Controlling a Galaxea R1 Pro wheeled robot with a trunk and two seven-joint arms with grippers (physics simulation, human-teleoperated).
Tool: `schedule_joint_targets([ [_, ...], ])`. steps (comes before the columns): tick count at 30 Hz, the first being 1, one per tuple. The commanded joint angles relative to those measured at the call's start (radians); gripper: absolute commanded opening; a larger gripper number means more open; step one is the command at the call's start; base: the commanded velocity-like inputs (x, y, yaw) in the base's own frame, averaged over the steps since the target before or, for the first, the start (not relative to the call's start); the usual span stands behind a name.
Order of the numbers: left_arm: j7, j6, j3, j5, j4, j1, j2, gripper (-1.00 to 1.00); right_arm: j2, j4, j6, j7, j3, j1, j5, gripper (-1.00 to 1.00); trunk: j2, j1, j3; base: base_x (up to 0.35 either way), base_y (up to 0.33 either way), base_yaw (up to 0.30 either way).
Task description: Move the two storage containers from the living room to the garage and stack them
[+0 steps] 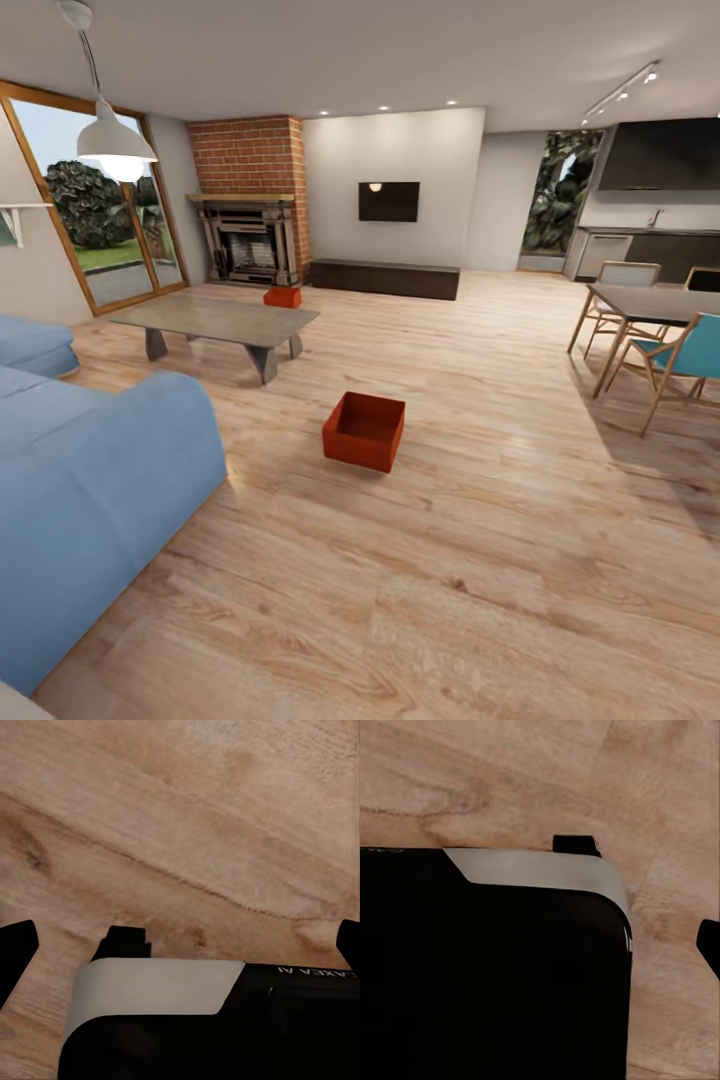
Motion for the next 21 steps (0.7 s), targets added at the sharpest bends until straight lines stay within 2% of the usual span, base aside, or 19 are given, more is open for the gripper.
schedule_joint_targets([
  [1, -0.007, -0.003, 0.006, -0.001, 0.0, -0.001, 0.0, 1.0, 0.012, -0.064, 0.06, -0.004, 0.002, 0.0, 0.002, 1.0, 0.0, 0.0, -0.001, 0.226, 0.206, 0.0],
  [4, -0.013, 0.001, 0.006, -0.001, -0.001, -0.001, 0.0, 1.0, 0.033, -0.176, 0.162, -0.005, 0.004, 0.0, 0.005, 1.0, 0.0, 0.0, -0.001, 0.225, 0.207, 0.0],
  [6, -0.015, 0.008, 0.006, -0.003, -0.001, -0.003, -0.002, 1.0, 0.049, -0.316, 0.299, -0.006, 0.01, -0.003, 0.008, 1.0, 0.0, 0.0, -0.001, 0.226, 0.209, 0.0],
  [9, -0.013, 0.012, -0.004, -0.005, -0.001, -0.011, -0.004, 1.0, 0.053, -0.432, 0.41, -0.006, 0.014, -0.036, 0.009, 1.0, 0.0, 0.0, -0.001, 0.238, 0.213, 0.0],
  [14, -0.01, 0.013, -0.021, -0.004, -0.003, -0.034, -0.006, 1.0, 0.052, -0.479, 0.447, -0.008, 0.011, -0.084, 0.004, 1.0, 0.0, 0.0, -0.001, 0.27, 0.207, 0.0],
  [19, -0.009, 0.011, -0.027, -0.004, -0.004, -0.093, -0.009, 1.0, 0.054, -0.488, 0.407, -0.008, 0.008, -0.107, -0.003, 1.0, 0.0, 0.0, -0.001, 0.284, 0.202, 0.0],
  [21, -0.01, 0.008, -0.029, -0.004, -0.036, -0.118, -0.009, 1.0, 0.055, -0.488, 0.391, -0.009, 0.007, -0.111, -0.001, 1.0, 0.0, 0.0, -0.001, 0.277, 0.2, 0.0],
])
